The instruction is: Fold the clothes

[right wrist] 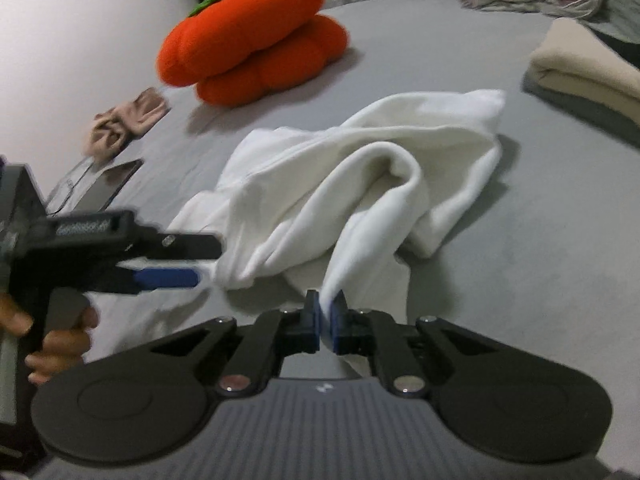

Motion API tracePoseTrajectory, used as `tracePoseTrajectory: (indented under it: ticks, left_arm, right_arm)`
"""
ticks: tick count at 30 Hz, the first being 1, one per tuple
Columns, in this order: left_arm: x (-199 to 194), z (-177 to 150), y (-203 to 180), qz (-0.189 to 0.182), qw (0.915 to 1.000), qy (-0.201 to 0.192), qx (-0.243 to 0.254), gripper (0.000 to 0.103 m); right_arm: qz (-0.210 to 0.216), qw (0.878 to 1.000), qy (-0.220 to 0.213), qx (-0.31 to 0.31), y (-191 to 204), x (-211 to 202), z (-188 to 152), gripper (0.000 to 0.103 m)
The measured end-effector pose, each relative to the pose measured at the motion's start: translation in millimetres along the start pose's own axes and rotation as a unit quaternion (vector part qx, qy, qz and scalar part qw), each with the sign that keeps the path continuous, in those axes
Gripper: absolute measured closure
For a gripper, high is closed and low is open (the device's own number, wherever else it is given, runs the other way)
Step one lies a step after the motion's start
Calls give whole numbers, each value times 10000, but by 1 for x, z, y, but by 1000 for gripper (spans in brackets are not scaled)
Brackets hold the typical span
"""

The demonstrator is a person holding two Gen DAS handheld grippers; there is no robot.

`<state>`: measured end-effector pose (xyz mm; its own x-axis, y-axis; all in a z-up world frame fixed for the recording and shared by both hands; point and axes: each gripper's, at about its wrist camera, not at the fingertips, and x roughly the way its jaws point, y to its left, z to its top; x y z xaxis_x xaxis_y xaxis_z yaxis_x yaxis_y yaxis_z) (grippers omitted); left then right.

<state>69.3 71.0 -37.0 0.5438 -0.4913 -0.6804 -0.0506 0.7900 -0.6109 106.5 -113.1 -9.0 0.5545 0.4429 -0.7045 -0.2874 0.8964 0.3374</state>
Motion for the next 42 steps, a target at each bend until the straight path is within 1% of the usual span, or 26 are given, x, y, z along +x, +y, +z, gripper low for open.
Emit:
tracePoseTrajectory:
  ticks: [2, 7, 10, 13, 14, 15, 16, 19, 20, 21, 22, 23, 24, 27, 30, 32, 35, 39, 42]
  left_arm:
    - [0, 1, -2, -39, 10000, -82, -34, 22]
    - [-2, 1, -8, -328, 9992, -237, -61, 22]
    - [-2, 2, -12, -385, 9988, -312, -62, 22]
    - [1, 3, -15, -330, 9989, -325, -33, 26]
    - [2, 3, -15, -324, 9990, -309, -31, 27]
    - [3, 3, -16, -330, 9990, -293, -45, 30]
    - [3, 3, -15, -358, 9989, -277, -78, 31]
    - [0, 4, -14, -410, 9987, -282, -90, 32]
    - [-1, 4, -15, -414, 9986, -307, -81, 32]
    - [-2, 4, -15, -425, 9985, -331, -75, 32]
    - [-4, 4, -15, -446, 9984, -353, -70, 32]
    - [-6, 4, -15, -468, 9982, -373, -71, 33]
    - [-7, 4, -15, -502, 9979, -392, -73, 36]
    - [-11, 4, -14, -662, 9969, -410, -73, 47]
    - [-13, 4, -15, -762, 9958, -502, -2, 47]
    - [-12, 4, -18, -750, 9956, -554, 94, 47]
    - [-7, 3, -24, -761, 9955, -521, 201, 47]
    - [-1, 4, -31, -848, 9945, -541, 293, 54]
    - [4, 6, -34, -849, 9943, -566, 318, 60]
  right_arm:
    - [128, 9998, 84, -83, 6, 0, -3, 94]
    - [491, 9982, 309, -158, 14, -2, -10, 94]
    - [671, 9967, 397, -222, 17, -4, -14, 94]
    - [525, 9972, 367, -378, 18, -6, -16, 93]
    - [483, 9974, 361, -385, 17, -6, -17, 92]
    - [486, 9976, 352, -345, 15, -7, -16, 88]
    - [502, 9977, 340, -293, 12, -8, -16, 88]
    - [490, 9981, 292, -241, 7, -15, -13, 87]
    - [463, 9983, 246, -254, 6, -18, -12, 86]
    - [422, 9987, 148, -255, 3, -23, -11, 78]
    - [380, 9990, 33, -241, 1, -29, -10, 62]
    - [343, 9991, -104, -219, -2, -35, -9, 56]
    - [313, 9990, -275, -184, -5, -41, -8, 52]
    - [248, 9977, -623, 29, -17, -54, -2, 52]
    - [0, 9957, -873, 296, -30, -55, 2, 52]
    - [-221, 9947, -926, 395, -35, -50, 7, 52]
    - [-532, 9931, -969, 378, -41, -39, 13, 52]
    - [-1012, 9895, -1027, 122, -48, -23, 21, 52]
    - [-1086, 9891, -994, 52, -53, -13, 25, 52]
